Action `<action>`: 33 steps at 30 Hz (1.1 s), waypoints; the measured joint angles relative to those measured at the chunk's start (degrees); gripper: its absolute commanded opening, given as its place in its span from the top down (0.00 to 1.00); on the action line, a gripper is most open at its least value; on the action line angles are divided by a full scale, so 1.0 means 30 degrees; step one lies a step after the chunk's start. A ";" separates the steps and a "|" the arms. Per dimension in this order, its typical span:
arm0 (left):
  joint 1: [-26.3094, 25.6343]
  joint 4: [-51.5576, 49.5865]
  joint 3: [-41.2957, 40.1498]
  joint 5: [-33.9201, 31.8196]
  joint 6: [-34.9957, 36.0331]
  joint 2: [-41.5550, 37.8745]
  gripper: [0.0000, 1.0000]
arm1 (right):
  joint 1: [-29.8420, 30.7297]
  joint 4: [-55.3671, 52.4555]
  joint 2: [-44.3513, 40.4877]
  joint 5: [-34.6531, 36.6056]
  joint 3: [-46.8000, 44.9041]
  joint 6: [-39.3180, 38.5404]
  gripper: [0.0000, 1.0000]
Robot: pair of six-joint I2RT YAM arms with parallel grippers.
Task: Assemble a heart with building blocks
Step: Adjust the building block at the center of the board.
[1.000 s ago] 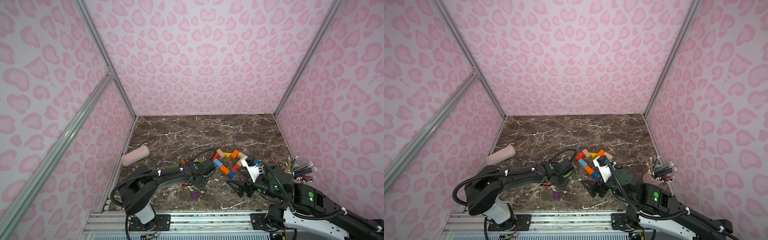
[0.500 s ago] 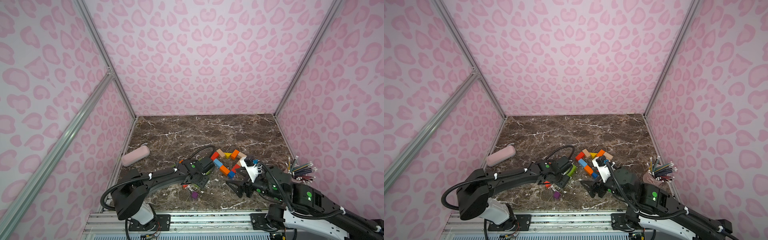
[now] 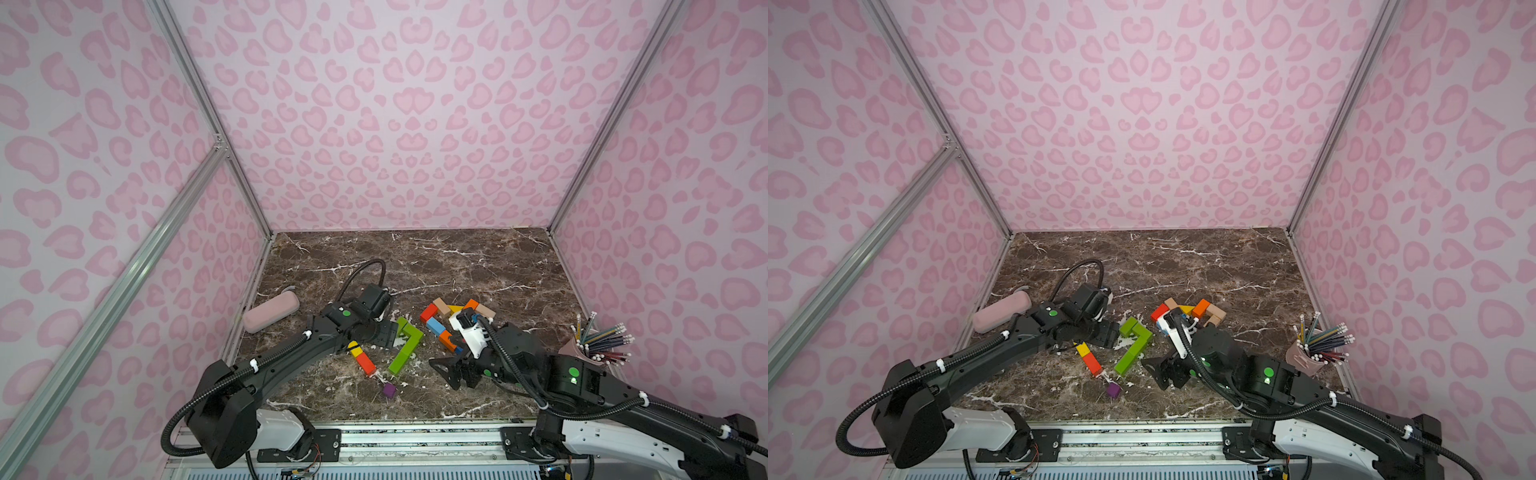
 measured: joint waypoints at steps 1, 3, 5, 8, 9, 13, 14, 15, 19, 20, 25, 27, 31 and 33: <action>0.0765 0.0204 -0.0153 0.0270 0.0124 -0.0175 0.16 | 0.0160 0.0277 0.0597 -0.0022 0.0080 -0.0007 0.07; 0.2193 0.0568 -0.0408 0.0882 0.0408 -0.0393 0.16 | 0.0546 0.0889 0.1880 -0.0036 0.0393 -0.0124 0.08; 0.3723 0.0896 -0.0612 0.1494 0.0554 -0.0430 0.16 | 0.0933 0.1421 0.3286 -0.0036 0.0896 -0.0182 0.09; 0.5530 0.1413 -0.0743 0.2579 0.1020 -0.0124 0.12 | 0.1428 0.2120 0.5566 0.0058 0.1851 -0.0226 0.10; 0.5974 0.1574 -0.0758 0.2958 0.1151 0.0087 0.10 | 0.1559 0.2251 0.6266 0.0051 0.2157 -0.0219 0.11; 0.7584 0.2215 -0.1093 0.4233 0.1537 0.0969 0.03 | 0.1967 0.2419 0.8568 0.0044 0.3577 -0.0211 0.12; 0.7890 0.2368 -0.1166 0.4459 0.1625 0.1188 0.02 | 0.2062 0.2477 0.8888 0.0044 0.3789 -0.0204 0.12; 0.8123 0.2528 -0.1246 0.4670 0.1690 0.1450 0.01 | 0.2127 0.2572 0.9151 0.0015 0.3985 -0.0211 0.12; 0.8269 0.3147 -0.1486 0.5690 0.2033 0.2251 0.01 | 0.2193 0.2820 0.9595 -0.0087 0.4197 -0.0204 0.13; 0.8276 0.3300 -0.1537 0.5880 0.2091 0.2375 0.01 | 0.2186 0.2871 0.9653 -0.0087 0.4226 -0.0211 0.13; 0.8313 0.3949 -0.1865 0.6696 0.2339 0.2943 0.02 | 0.2186 0.2951 0.9770 -0.0087 0.4233 -0.0204 0.13; 0.8313 0.4116 -0.2062 0.6921 0.2390 0.3038 0.02 | 0.2178 0.2958 0.9748 -0.0087 0.4211 -0.0204 0.13; 0.8313 0.4320 -0.2404 0.7147 0.2412 0.3249 0.02 | 0.2127 0.2907 0.9610 -0.0073 0.4065 -0.0197 0.13; 0.8313 0.4371 -0.2521 0.7220 0.2433 0.3257 0.02 | 0.2076 0.2994 0.9537 -0.0022 0.3985 -0.0197 0.13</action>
